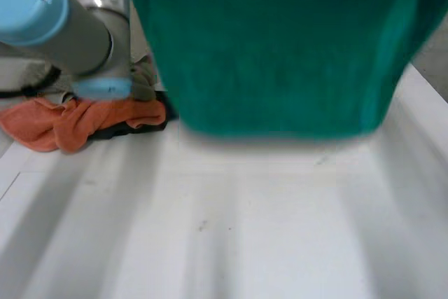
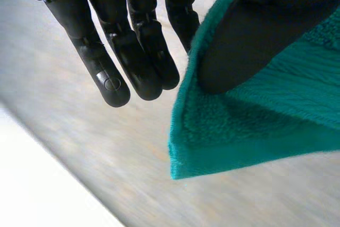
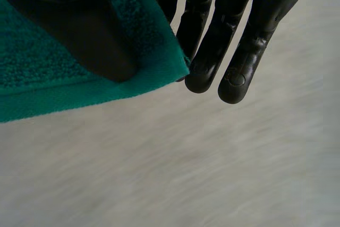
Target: Fold the laundry.
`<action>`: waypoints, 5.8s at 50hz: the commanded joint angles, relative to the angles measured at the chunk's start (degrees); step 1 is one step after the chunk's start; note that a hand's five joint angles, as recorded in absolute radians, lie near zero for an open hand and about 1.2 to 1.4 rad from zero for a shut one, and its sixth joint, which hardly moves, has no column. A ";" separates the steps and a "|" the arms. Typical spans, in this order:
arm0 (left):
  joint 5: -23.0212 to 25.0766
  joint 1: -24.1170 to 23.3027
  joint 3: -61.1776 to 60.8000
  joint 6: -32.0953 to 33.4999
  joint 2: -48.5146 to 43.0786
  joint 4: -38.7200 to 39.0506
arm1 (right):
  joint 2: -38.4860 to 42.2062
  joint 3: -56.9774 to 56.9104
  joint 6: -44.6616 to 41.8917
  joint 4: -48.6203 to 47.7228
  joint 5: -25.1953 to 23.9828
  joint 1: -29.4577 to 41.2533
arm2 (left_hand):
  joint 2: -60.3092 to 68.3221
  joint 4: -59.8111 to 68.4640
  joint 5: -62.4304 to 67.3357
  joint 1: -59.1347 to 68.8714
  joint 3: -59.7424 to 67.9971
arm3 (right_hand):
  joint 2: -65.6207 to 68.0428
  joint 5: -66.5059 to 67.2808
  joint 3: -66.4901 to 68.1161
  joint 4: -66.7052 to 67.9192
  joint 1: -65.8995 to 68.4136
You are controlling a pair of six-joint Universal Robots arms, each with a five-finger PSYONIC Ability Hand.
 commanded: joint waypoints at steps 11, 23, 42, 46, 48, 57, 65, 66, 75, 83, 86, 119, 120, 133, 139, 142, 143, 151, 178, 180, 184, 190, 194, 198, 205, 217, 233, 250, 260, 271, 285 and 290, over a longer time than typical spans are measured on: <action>0.44 -0.11 -26.02 -2.26 10.42 8.45 | -4.53 12.64 6.53 -1.75 -1.67 0.09 | 11.41 11.12 12.59 15.38 11.69 | 12.64 12.86 12.27 11.74 23.34; 0.79 -0.20 -47.12 -2.17 5.07 8.18 | 1.01 27.25 5.39 7.03 -8.27 -0.44 | 11.41 11.12 12.59 15.38 11.69 | 12.64 12.86 12.27 11.74 23.34; 1.67 -1.43 -74.02 2.66 29.66 -21.67 | -20.69 44.13 -22.56 46.58 -10.38 -15.90 | 11.41 11.12 12.59 15.38 11.69 | 12.64 12.86 12.27 11.74 23.34; 1.76 -3.89 -75.35 1.96 32.74 -34.16 | -24.12 45.71 -25.90 52.21 -10.91 -20.47 | 11.41 11.12 12.59 15.38 11.69 | 12.64 12.86 12.27 11.74 23.34; 1.67 -4.85 -75.35 1.87 32.92 -37.59 | -24.39 46.67 -27.65 54.58 -11.52 -22.05 | 11.41 11.12 12.59 15.38 11.69 | 12.64 12.86 12.27 11.74 23.34; 1.49 -5.12 -69.56 0.29 29.94 -35.86 | -23.87 48.00 -28.81 53.81 -14.51 -22.41 | 11.41 11.12 12.59 15.38 11.69 | 12.64 12.86 12.27 11.74 23.34; 1.49 -3.63 -59.36 0.29 20.63 -22.07 | -16.32 42.65 -19.33 38.52 -14.69 -18.29 | 11.41 11.12 12.59 15.38 11.69 | 12.64 12.86 12.27 11.74 23.34; 1.41 -3.63 -58.22 0.37 19.14 -20.49 | -15.26 41.68 -18.09 37.20 -14.60 -17.32 | 11.41 11.12 12.59 15.38 11.69 | 12.64 12.86 12.27 11.74 23.34; 1.06 -3.19 -42.16 1.51 2.28 -8.79 | -0.15 26.22 -11.93 22.52 -7.23 -7.83 | 11.41 11.12 12.59 15.38 11.69 | 12.64 12.86 12.27 11.74 23.34; 1.14 -3.10 -26.34 2.39 -11.00 -7.64 | 12.51 13.65 -11.93 16.81 -4.41 -2.99 | 11.41 11.12 12.59 15.38 11.69 | 12.64 12.86 12.27 11.74 23.34; 1.23 -2.84 -22.71 3.45 -13.74 -7.46 | 16.46 10.40 -11.93 12.87 -4.06 -2.03 | 11.41 11.12 12.59 15.38 11.69 | 12.64 12.86 12.27 11.74 23.34; -1.14 -6.09 -43.88 -3.14 3.30 1.15 | 0.39 29.80 4.07 31.39 -15.13 -10.81 | -58.59 -58.88 -57.41 -54.62 -58.31 | -48.38 -48.16 -48.74 -49.28 -37.68; -1.06 -6.09 -44.06 -3.66 3.39 1.15 | 0.91 30.07 3.89 31.21 -15.21 -10.81 | -58.59 -58.88 -57.41 -54.62 -58.31 | -46.70 -46.48 -47.06 -47.60 -36.00; -1.14 -5.82 -45.11 -5.34 3.30 1.24 | 9.18 29.02 2.13 24.89 -15.04 -12.13 | -58.59 -58.88 -57.41 -54.62 -58.31 | -2.02 -1.81 -2.39 -2.93 8.68; -1.23 -5.74 -45.20 -5.34 3.92 1.15 | 8.22 29.01 2.66 22.17 -13.99 -15.72 | -58.59 -58.88 -57.41 -54.62 -58.31 | 12.64 12.86 12.27 11.74 23.34; -1.23 -5.65 -45.81 -5.34 5.15 1.15 | 6.37 29.19 2.40 21.19 -12.41 -18.36 | -58.54 -58.84 -57.36 -54.57 -58.26 | 12.64 12.86 12.27 11.74 23.34; -1.14 -5.56 -46.17 -5.34 5.50 1.24 | 5.85 28.84 2.22 21.11 -11.97 -18.80 | -58.59 -58.88 -57.41 -54.62 -58.31 | 12.64 12.86 12.27 11.74 23.34; -1.05 -5.03 -48.89 -5.60 8.66 1.24 | 4.79 25.85 -4.98 21.37 -10.56 -23.55 | -58.59 -58.88 -57.41 -54.62 -58.31 | 12.64 12.86 12.27 11.74 23.34; -1.32 -1.17 -55.66 -13.95 18.60 0.36 | 6.97 24.10 -7.54 8.19 -23.92 30.84 | -58.59 -58.88 -57.41 -54.62 -58.31 | 12.64 12.86 12.27 11.74 23.34; -1.06 -0.90 -56.36 -13.95 18.60 0.36 | 9.44 23.57 -7.27 7.66 -24.27 33.66 | -58.59 -58.88 -57.41 -54.62 -58.31 | 12.64 12.86 12.27 11.74 23.34; -0.97 -0.82 -56.72 -14.04 18.33 0.36 | 11.99 23.22 -7.01 7.75 -23.57 34.98 | -58.59 -58.88 -57.41 -54.62 -58.31 | 12.64 12.86 12.27 11.74 23.34; -0.97 -0.82 -56.19 -14.13 17.89 0.45 | 9.37 24.35 -0.36 8.45 -21.03 33.76 | -58.59 -58.88 -57.41 -54.62 -58.31 | -54.58 -54.36 -54.94 -55.48 -43.87; -0.88 -2.04 -55.22 -14.30 17.98 0.80 | 4.11 25.93 12.63 10.29 -14.19 28.67 | -58.59 -58.88 -57.41 -54.62 -58.31 | -57.36 -57.14 -57.73 -58.26 -46.66; -0.97 -6.60 -52.33 -15.53 17.46 0.97 | -1.18 28.48 24.79 14.59 -9.86 24.70 | -58.59 -58.88 -57.41 -54.62 -58.31 | -57.36 -57.14 -57.73 -58.26 -46.66; -1.14 -12.15 -48.63 -17.03 13.06 0.62 | -2.51 36.21 26.05 22.77 -10.47 16.09 | -58.59 -58.88 -57.41 -54.62 -58.31 | -57.36 -57.14 -57.73 -58.26 -46.66; -1.23 -13.12 -49.16 -17.03 11.83 0.27 | 3.47 36.84 10.05 21.72 -4.77 9.32 | -58.59 -58.88 -57.41 -54.62 -58.31 | 12.64 12.86 12.27 11.74 23.34; -1.49 -8.81 -53.11 -17.12 17.63 0.10 | 1.79 24.71 4.78 18.04 -2.38 33.12 | -58.59 -58.88 -57.41 -54.62 -58.31 | 12.64 12.86 12.27 11.74 23.34; -1.23 -8.11 -52.68 -17.47 17.98 0.27 | -2.32 29.10 24.78 15.83 -8.89 30.78 | -58.21 -58.50 -57.02 -54.23 -57.93 | -57.36 -57.14 -57.73 -58.26 -46.66; -1.14 -15.75 -43.10 -26.86 10.52 -6.13 | -5.67 29.72 48.27 20.48 -9.68 18.46 | -57.20 -57.49 -56.01 -53.22 -56.92 | -57.36 -57.14 -57.73 -58.26 -46.66; -1.67 -18.22 -33.78 -34.52 1.64 -21.16 | 6.01 19.96 46.43 30.51 -12.14 19.25 | -55.85 -56.15 -54.67 -51.88 -55.57 | -57.36 -57.14 -57.73 -58.26 -46.66; -1.67 -16.02 -31.58 -31.80 -4.96 -31.54 | 14.36 16.54 33.61 31.30 -11.79 21.62 | -55.35 -55.64 -54.16 -51.37 -55.07 | -57.36 -57.14 -57.73 -58.26 -46.66; -1.41 -16.02 -31.58 -29.42 -5.31 -31.90 | 15.33 15.92 29.12 31.39 -9.42 21.88 | -55.68 -55.98 -54.50 -51.71 -55.40 | -57.36 -57.14 -57.73 -58.26 -46.66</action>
